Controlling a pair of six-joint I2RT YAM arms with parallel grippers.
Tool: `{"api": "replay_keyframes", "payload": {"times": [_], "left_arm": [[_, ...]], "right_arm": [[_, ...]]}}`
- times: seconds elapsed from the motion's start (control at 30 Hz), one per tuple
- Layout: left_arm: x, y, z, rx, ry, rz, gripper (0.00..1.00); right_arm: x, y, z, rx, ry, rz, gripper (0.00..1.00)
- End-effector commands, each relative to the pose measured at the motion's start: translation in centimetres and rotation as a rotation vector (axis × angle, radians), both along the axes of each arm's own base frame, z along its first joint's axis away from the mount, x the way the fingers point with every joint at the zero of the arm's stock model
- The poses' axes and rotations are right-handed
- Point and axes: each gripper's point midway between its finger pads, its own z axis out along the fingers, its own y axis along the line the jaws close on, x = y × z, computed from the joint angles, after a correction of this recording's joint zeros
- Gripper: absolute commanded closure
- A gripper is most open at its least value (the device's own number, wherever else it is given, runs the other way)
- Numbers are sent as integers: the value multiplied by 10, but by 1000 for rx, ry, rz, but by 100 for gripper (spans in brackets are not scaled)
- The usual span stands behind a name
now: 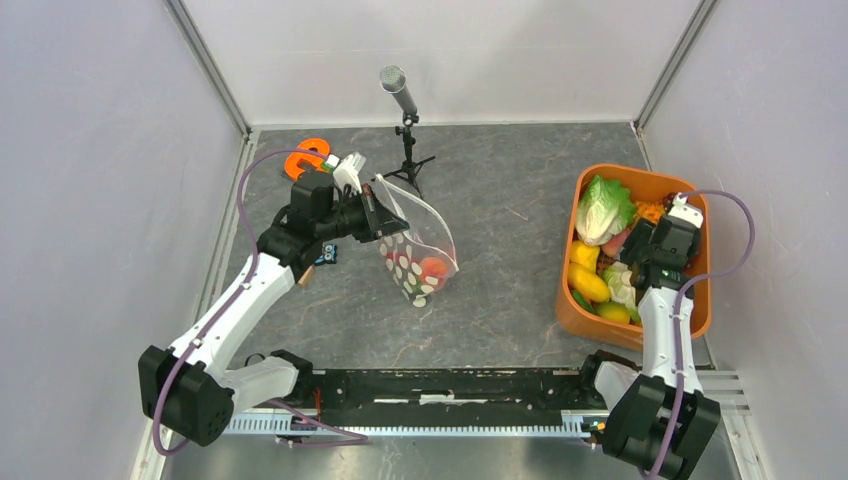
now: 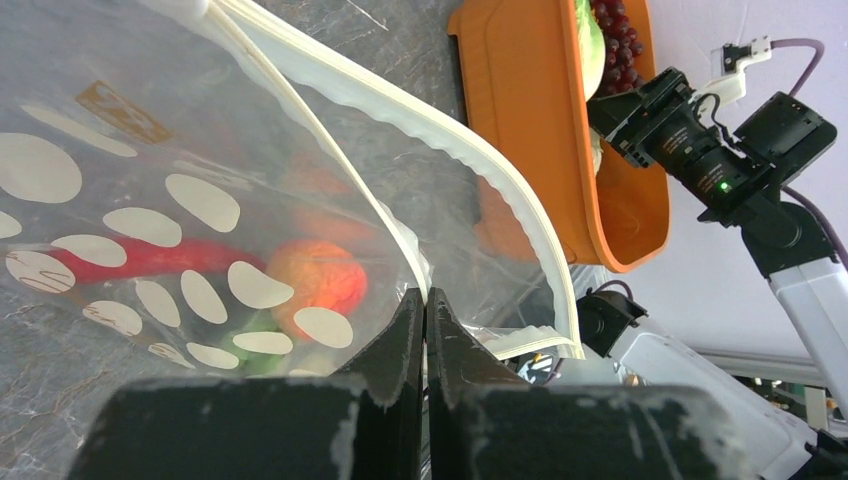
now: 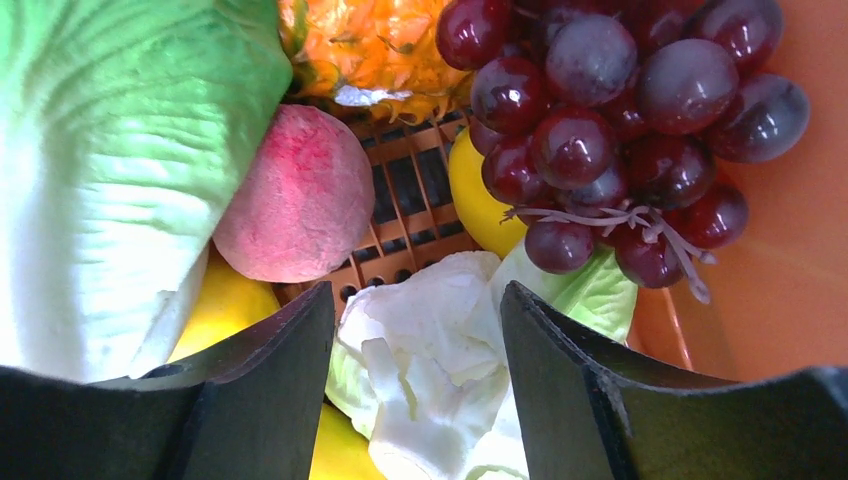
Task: Place the food in the zip-top bag and seal the zipper
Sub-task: Pick up the fake fruit from the bin.
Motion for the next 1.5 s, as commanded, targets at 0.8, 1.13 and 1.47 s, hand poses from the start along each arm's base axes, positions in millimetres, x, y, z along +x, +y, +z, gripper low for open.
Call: {"api": "replay_keyframes", "payload": {"times": [0.8, 1.13, 1.47], "left_arm": [[3, -1, 13, 26, -75, -46, 98], [2, -3, 9, 28, -51, -57, 98], [2, -4, 11, 21, -49, -65, 98]], "right_arm": [[73, 26, -19, 55, -177, 295, 16], [81, 51, -19, 150, -228, 400, 15], [93, 67, -29, 207, -263, 502, 14]]}}
